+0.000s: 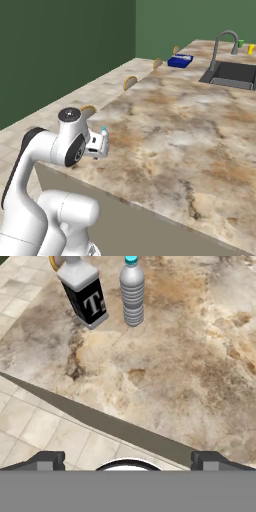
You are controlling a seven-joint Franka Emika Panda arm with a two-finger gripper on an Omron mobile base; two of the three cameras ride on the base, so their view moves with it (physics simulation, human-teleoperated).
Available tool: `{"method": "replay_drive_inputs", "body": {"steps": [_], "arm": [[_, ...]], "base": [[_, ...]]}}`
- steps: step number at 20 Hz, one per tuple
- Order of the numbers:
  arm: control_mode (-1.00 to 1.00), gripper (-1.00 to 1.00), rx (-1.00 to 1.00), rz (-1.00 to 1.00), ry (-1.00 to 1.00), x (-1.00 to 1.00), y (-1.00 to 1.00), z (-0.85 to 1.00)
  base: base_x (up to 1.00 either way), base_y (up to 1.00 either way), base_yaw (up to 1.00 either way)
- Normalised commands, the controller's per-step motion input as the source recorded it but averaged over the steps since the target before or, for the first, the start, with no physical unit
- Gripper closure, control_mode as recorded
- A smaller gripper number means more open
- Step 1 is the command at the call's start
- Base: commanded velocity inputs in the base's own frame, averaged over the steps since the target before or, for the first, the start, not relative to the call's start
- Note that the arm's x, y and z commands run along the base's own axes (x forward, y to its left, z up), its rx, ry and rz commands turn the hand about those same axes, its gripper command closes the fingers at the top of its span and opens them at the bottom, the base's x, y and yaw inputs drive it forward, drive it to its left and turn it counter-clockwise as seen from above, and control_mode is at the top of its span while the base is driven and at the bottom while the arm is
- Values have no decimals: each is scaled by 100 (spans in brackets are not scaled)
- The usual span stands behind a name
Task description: Place the drinks on the dining counter in a tight cluster.
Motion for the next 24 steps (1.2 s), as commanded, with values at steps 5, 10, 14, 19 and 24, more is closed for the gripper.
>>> {"method": "replay_drive_inputs", "body": {"steps": [5, 10, 14, 19, 24], "arm": [[-100, -100, 0, 0, 0, 0, 0, 0], [100, -100, 0, 0, 0, 0, 0, 0], [100, -100, 0, 0, 0, 0, 0, 0], [100, -100, 0, 0, 0, 0, 0, 0], [100, -100, 0, 0, 0, 0, 0, 0]], "base": [[0, 0, 0], [-80, 7, 1], [-80, 46, 16], [-82, 94, 51], [-27, 28, 88]]}}
